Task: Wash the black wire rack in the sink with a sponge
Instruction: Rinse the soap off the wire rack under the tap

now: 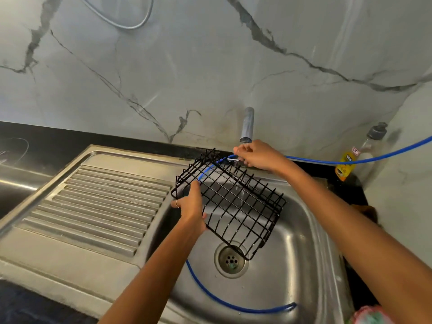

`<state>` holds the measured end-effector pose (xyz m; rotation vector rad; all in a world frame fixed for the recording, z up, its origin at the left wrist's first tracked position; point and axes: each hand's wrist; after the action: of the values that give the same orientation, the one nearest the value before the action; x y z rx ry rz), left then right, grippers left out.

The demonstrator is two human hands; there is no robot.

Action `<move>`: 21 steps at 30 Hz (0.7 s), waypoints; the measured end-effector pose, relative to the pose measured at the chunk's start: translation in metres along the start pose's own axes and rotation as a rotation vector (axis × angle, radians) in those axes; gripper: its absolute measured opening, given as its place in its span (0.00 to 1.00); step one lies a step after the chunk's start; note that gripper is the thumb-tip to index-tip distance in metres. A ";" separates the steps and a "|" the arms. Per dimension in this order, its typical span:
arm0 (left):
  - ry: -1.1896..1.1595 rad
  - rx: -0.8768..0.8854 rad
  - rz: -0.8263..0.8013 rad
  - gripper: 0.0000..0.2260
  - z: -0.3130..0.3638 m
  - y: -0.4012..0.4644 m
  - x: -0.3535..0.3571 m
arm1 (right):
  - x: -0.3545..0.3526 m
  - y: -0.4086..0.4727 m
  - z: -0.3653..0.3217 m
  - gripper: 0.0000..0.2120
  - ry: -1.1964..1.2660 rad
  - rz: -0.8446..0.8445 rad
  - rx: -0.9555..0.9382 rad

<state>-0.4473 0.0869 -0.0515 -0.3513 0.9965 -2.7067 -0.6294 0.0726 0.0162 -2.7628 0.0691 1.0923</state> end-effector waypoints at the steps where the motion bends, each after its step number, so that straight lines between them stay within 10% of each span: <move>1: 0.013 -0.002 0.018 0.41 -0.003 0.001 0.000 | 0.001 0.004 -0.001 0.16 0.086 -0.014 0.005; 21: 0.024 -0.122 0.046 0.40 -0.012 0.002 -0.010 | 0.001 0.013 -0.002 0.17 0.360 -0.268 0.092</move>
<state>-0.4412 0.0952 -0.0631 -0.3150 1.1654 -2.6219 -0.6286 0.0593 0.0153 -2.7479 -0.1949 0.5098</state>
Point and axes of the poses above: each hand's wrist, its own y-axis towards the middle knuckle, its own x-axis out of the palm, z = x × y, and after that the axes turned 2 degrees about -y, right-handed
